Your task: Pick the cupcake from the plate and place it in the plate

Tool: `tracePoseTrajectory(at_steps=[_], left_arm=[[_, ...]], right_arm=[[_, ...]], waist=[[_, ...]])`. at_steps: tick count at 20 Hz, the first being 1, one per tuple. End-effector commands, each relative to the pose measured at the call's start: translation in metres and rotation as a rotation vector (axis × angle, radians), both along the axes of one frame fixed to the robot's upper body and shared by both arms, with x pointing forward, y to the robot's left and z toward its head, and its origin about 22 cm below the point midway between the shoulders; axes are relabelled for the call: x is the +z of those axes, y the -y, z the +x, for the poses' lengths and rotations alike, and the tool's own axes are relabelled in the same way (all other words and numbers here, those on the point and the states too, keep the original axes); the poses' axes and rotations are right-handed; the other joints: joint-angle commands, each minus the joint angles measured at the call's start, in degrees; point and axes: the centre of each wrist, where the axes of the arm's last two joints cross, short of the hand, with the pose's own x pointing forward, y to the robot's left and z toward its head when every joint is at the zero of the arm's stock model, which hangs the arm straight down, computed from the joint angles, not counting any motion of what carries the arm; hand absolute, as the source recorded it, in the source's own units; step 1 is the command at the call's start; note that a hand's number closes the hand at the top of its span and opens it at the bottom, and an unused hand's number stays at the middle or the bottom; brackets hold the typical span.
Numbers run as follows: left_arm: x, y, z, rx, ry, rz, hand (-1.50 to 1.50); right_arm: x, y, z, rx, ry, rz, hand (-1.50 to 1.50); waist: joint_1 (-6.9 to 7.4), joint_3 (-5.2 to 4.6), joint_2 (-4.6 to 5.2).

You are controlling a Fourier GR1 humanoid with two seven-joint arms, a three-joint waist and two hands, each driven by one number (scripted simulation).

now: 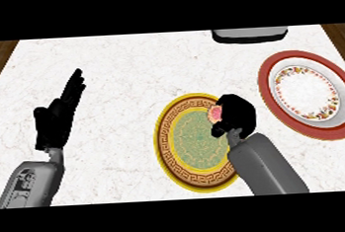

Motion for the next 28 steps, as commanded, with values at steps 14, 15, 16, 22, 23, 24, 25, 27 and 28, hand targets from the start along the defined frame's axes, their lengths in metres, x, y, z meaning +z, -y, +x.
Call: tracePoseTrajectory(at_steps=[14, 15, 16, 22, 23, 24, 25, 27, 28], left_arm=[[-0.006, -0.013, -0.006, 0.058, -0.008, 0.002, 0.00], [-0.001, -0.017, -0.003, 0.061, -0.002, -0.005, 0.00], [-0.006, -0.018, -0.006, 0.072, -0.009, 0.011, 0.00], [-0.010, -0.022, -0.008, 0.102, -0.016, -0.010, 0.00], [-0.012, -0.024, -0.013, 0.082, -0.012, -0.014, 0.00], [-0.011, -0.019, -0.012, 0.089, -0.012, -0.014, 0.00], [-0.015, -0.022, -0.015, 0.078, -0.024, -0.023, 0.00], [-0.004, -0.027, -0.009, 0.081, 0.005, -0.007, 0.00], [-0.007, -0.013, -0.009, 0.045, -0.002, -0.011, 0.00]], right_arm=[[0.015, 0.181, -0.006, 0.179, 0.201, -0.135, 1.50], [0.016, 0.203, -0.007, 0.185, 0.177, -0.177, 1.50], [0.018, 0.217, -0.011, 0.213, 0.177, -0.189, 1.50], [0.099, 0.295, -0.015, 0.393, 0.563, -0.133, 1.50], [0.108, 0.310, -0.018, 0.391, 0.619, -0.120, 1.50], [0.113, 0.324, -0.023, 0.415, 0.653, -0.100, 1.50], [0.117, 0.337, -0.029, 0.442, 0.685, -0.072, 1.50], [0.129, 0.359, -0.036, 0.511, 0.757, -0.021, 1.50], [0.145, 0.368, -0.037, 0.551, 0.801, 0.013, 1.50]], waist=[[-3.95, 0.35, -0.48], [-4.36, 0.49, -0.05], [-5.20, 0.61, -0.02], [-5.39, 0.74, -0.30], [-4.78, 0.78, -0.50], [-4.42, 0.80, -0.21], [-4.53, 0.74, -0.21], [-3.39, 0.72, -0.05], [-3.20, 0.65, -0.03]])
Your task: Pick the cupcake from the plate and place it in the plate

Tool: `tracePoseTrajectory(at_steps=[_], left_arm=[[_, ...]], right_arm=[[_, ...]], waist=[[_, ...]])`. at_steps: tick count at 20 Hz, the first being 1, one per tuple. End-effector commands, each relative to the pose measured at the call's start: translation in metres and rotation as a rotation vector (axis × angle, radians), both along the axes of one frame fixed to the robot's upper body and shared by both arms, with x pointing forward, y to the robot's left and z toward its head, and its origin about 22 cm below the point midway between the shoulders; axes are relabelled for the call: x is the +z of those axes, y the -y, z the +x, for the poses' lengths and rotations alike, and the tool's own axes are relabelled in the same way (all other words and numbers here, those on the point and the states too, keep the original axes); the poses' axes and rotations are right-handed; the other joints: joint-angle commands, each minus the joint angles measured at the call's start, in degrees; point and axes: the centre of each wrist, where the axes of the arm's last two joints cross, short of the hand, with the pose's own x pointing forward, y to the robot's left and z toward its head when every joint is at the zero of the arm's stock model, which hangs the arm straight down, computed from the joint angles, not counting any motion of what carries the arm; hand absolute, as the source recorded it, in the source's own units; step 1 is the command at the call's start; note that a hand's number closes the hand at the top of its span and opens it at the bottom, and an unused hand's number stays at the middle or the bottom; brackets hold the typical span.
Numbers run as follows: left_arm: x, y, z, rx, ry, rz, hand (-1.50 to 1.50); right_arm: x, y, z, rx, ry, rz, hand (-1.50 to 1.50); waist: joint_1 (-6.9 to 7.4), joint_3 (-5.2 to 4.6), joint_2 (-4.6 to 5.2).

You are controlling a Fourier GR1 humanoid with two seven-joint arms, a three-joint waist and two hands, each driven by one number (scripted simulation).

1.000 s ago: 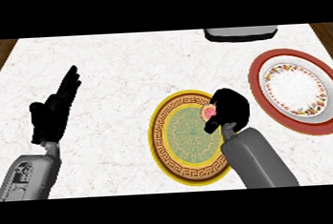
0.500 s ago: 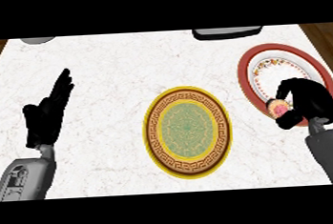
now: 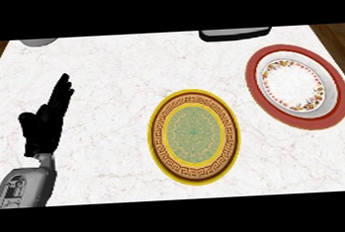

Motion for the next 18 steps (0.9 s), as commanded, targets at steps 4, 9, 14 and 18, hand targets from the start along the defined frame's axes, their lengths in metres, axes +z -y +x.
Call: tracePoseTrajectory(at_steps=[4, 9, 14, 18], left_arm=[[0.010, 0.015, 0.006, -0.068, 0.003, 0.007, 0.00], [0.004, 0.022, 0.003, -0.111, 0.007, 0.012, 0.00], [0.010, 0.034, 0.015, -0.118, 0.001, 0.007, 0.00], [0.019, 0.026, 0.013, -0.114, 0.020, -0.005, 0.00]], right_arm=[[0.038, 0.092, -0.041, 0.262, 0.141, 0.149, 1.50], [0.008, 0.114, -0.035, 0.289, 0.011, 0.221, 1.50], [-0.003, 0.081, 0.015, 0.336, -0.029, 0.222, 1.50], [-0.035, 0.044, 0.041, 0.377, -0.080, 0.255, 1.50]], waist=[[2.99, -0.32, 0.50], [6.11, -0.50, 0.86], [6.21, -0.56, 0.77], [5.39, -0.63, 0.49]])
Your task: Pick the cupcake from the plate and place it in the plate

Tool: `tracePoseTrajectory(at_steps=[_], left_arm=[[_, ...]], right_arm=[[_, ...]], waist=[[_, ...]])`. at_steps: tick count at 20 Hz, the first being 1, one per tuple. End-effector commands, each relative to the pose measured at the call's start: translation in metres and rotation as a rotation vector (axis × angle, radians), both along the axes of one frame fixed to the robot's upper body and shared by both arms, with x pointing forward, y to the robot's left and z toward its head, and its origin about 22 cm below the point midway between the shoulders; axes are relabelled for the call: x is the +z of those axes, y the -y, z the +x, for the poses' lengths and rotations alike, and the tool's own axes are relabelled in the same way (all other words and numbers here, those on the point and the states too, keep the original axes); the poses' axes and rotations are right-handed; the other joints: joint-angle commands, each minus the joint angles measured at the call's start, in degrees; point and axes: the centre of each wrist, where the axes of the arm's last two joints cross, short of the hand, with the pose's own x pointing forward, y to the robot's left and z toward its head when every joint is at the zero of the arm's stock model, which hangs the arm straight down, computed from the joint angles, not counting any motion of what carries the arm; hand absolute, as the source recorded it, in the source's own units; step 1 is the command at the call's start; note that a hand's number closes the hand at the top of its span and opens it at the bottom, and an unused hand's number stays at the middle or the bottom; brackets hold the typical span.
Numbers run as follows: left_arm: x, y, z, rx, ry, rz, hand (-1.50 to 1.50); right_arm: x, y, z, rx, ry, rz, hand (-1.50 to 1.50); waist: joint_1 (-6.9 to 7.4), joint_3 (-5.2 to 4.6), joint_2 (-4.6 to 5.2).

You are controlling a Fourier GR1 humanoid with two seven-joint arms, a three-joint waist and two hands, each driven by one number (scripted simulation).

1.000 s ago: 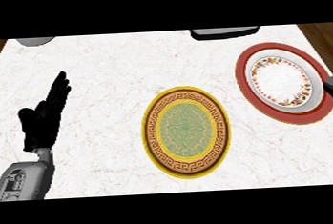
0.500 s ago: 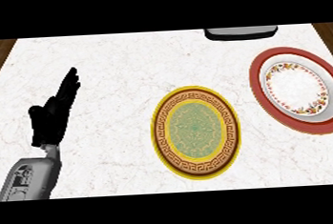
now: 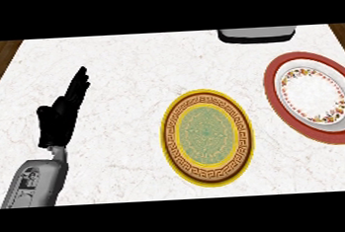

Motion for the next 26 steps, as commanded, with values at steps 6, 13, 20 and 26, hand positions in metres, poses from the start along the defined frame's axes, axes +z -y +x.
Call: tracePoseTrajectory(at_steps=[6, 13, 20, 26], left_arm=[[0.002, 0.005, 0.003, -0.002, -0.002, 0.003, 0.00], [-0.001, -0.016, -0.010, 0.015, -0.013, 0.005, 0.00], [0.017, -0.013, 0.006, 0.008, -0.001, 0.009, 0.00], [0.003, 0.004, 0.005, 0.004, 0.010, -0.011, 0.00]], right_arm=[[-0.046, -0.061, 0.041, 0.038, -0.034, -0.227, 1.50], [-0.082, -0.087, 0.053, -0.001, -0.278, -0.094, -1.50], [-0.114, -0.112, 0.055, 0.050, -0.284, 0.059, -1.50], [-0.094, -0.073, 0.044, 0.000, -0.170, 0.395, -1.50]], waist=[[-0.33, -0.05, -0.08], [0.24, -0.03, -0.07], [-0.31, 0.00, -0.04], [-0.31, 0.09, 0.25]])
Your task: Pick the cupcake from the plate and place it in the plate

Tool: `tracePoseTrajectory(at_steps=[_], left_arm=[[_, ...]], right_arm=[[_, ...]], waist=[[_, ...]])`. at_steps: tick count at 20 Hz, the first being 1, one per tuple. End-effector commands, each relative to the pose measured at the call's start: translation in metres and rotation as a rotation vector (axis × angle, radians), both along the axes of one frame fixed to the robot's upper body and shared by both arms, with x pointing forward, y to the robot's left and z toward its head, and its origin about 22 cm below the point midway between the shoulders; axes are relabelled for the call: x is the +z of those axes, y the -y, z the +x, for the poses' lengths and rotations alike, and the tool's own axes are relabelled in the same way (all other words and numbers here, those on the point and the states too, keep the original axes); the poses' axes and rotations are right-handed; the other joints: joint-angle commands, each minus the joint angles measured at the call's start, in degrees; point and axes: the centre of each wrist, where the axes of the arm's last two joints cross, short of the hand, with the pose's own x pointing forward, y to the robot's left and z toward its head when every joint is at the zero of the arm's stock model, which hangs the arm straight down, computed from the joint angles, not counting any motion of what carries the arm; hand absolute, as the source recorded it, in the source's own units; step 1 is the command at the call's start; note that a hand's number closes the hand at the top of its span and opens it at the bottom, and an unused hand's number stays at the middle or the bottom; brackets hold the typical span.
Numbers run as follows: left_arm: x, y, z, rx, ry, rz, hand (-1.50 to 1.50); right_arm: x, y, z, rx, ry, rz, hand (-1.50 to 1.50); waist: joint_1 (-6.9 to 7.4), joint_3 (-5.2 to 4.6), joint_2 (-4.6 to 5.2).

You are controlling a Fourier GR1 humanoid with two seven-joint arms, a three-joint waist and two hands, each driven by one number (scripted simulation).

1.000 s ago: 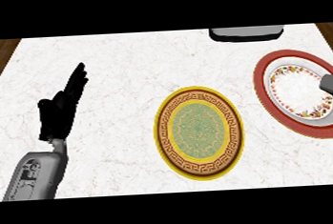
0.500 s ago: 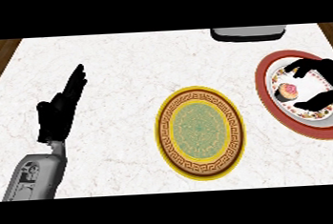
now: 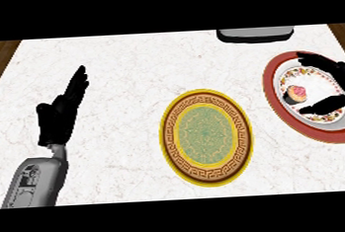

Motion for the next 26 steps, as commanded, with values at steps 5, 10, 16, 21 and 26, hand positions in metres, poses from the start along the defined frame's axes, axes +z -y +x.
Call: tracePoseTrajectory(at_steps=[5, 10, 16, 21, 26], left_arm=[[-0.005, 0.001, -0.004, -0.007, 0.010, 0.017, 0.00], [0.002, 0.003, 0.004, -0.007, 0.024, -0.004, 0.00], [0.009, -0.005, 0.007, -0.008, 0.030, 0.016, 0.00], [0.007, 0.010, -0.001, -0.030, 0.039, 0.000, 0.00], [0.005, 0.005, 0.003, -0.014, 0.026, -0.010, 0.00]], right_arm=[[0.036, 0.054, -0.016, -0.221, 0.061, 0.309, -1.50], [0.087, 0.128, -0.065, -0.308, 0.089, 0.350, -1.50], [0.078, 0.149, -0.096, -0.341, 0.072, 0.372, -1.50], [0.083, 0.163, -0.115, -0.346, 0.056, 0.323, -1.50], [0.093, 0.174, -0.126, -0.350, 0.064, 0.345, -1.50]], waist=[[0.05, 0.01, 0.03], [0.50, 0.20, 0.69], [1.11, 0.36, 0.90], [1.86, 0.62, 0.96], [1.20, 0.63, 1.21]])
